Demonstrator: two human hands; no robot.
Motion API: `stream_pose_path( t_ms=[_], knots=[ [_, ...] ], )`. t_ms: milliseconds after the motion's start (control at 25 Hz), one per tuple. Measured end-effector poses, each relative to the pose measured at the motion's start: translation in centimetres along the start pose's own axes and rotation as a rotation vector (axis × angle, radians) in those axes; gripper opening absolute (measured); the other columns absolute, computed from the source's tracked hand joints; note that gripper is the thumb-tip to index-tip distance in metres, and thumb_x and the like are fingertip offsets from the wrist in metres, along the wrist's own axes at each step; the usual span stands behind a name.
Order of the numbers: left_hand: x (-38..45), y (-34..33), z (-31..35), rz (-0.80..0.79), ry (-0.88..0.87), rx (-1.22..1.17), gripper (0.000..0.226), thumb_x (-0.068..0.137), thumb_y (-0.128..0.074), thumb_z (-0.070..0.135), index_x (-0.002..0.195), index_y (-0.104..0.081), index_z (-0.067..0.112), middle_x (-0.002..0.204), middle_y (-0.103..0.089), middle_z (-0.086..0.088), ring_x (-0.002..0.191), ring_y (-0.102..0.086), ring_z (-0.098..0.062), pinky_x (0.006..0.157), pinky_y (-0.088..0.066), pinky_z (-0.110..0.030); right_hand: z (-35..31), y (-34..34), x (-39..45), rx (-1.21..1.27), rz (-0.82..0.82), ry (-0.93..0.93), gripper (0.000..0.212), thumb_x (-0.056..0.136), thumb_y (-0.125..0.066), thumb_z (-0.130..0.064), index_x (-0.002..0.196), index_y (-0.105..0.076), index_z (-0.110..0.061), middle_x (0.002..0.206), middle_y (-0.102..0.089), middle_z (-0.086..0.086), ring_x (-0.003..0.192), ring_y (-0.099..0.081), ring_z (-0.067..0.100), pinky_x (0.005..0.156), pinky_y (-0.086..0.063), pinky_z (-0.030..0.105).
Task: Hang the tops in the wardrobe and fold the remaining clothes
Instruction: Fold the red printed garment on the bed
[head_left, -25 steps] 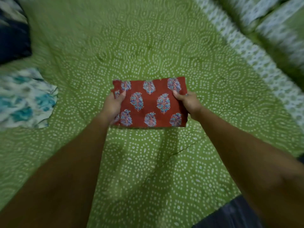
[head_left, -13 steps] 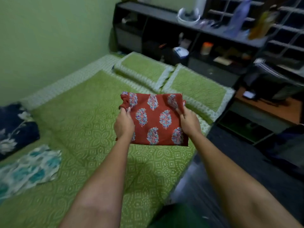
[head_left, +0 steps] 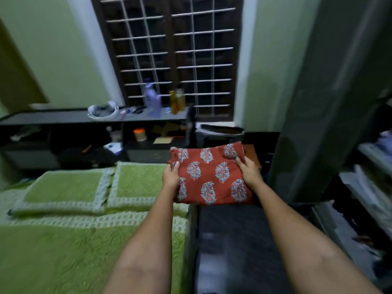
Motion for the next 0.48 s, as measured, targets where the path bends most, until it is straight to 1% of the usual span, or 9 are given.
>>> stream_pose_path(
  t_ms=[80, 160, 240, 280, 400, 480],
  knots=[
    [2.9, -8.1, 2.6, -0.112, -0.029, -0.037, 0.022, 0.101, -0.045, 0.024, 0.113, -0.056, 0.009, 0.103, -0.064, -0.014, 0.093, -0.062, -0.028, 0.089, -0.051, -0.041, 1.2, 6.3, 3.5, 0.031, 0.095, -0.033, 0.037, 0.098, -0.047, -0.041, 0.126, -0.057, -0.021, 0.104, -0.067, 0.002, 0.092, -0.065, 0.021, 0.085, -0.053, 0.036],
    [5.3, -16.6, 4.7, -0.225, -0.05, -0.043, 0.023, 0.1, -0.046, 0.023, 0.114, -0.057, 0.008, 0.106, -0.065, -0.015, 0.093, -0.062, -0.027, 0.09, -0.051, -0.041, 3.0, 12.7, 6.4, 0.06, 0.198, -0.076, 0.029, 0.098, -0.046, -0.042, 0.118, -0.059, -0.025, 0.098, -0.069, 0.0, 0.089, -0.067, 0.022, 0.084, -0.055, 0.039],
    [6.7, -24.8, 6.2, -0.364, -0.053, -0.048, 0.02, 0.101, -0.046, 0.023, 0.112, -0.056, 0.01, 0.103, -0.065, -0.013, 0.089, -0.062, -0.026, 0.084, -0.052, -0.036, 5.2, 18.7, 8.2, 0.105, 0.311, -0.105, 0.02, 0.097, -0.048, -0.041, 0.107, -0.06, -0.028, 0.096, -0.07, 0.001, 0.089, -0.068, 0.023, 0.085, -0.055, 0.042],
    [7.3, -28.8, 6.8, -0.437, -0.046, -0.056, 0.021, 0.101, -0.045, 0.023, 0.113, -0.056, 0.01, 0.103, -0.065, -0.014, 0.088, -0.063, -0.027, 0.082, -0.052, -0.036, 6.4, 21.5, 8.9, 0.128, 0.374, -0.119, 0.018, 0.097, -0.049, -0.04, 0.104, -0.06, -0.028, 0.096, -0.07, 0.002, 0.089, -0.068, 0.024, 0.085, -0.055, 0.043],
    [8.8, -42.1, 8.9, -0.672, -0.047, -0.042, 0.024, 0.101, -0.045, 0.028, 0.115, -0.056, 0.013, 0.1, -0.067, -0.013, 0.086, -0.066, -0.028, 0.079, -0.056, -0.04, 9.4, 30.2, 11.0, 0.181, 0.571, -0.133, 0.018, 0.098, -0.05, -0.035, 0.106, -0.062, -0.024, 0.098, -0.071, 0.006, 0.086, -0.069, 0.023, 0.083, -0.056, 0.041],
    [8.7, -50.3, 11.0, -0.829, -0.055, -0.044, 0.022, 0.1, -0.045, 0.029, 0.113, -0.055, 0.014, 0.1, -0.067, -0.013, 0.087, -0.066, -0.028, 0.08, -0.056, -0.042, 10.1, 35.6, 11.5, 0.193, 0.714, -0.137, 0.019, 0.099, -0.048, -0.031, 0.108, -0.061, -0.02, 0.099, -0.071, 0.008, 0.079, -0.069, 0.018, 0.074, -0.058, 0.033]
  ],
)
Point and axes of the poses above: each hand's wrist, its own x-axis towards the middle knuckle, its own y-axis out of the back of the hand, z = x × y, the point moved 7 cm from there along x, towards the middle knuckle
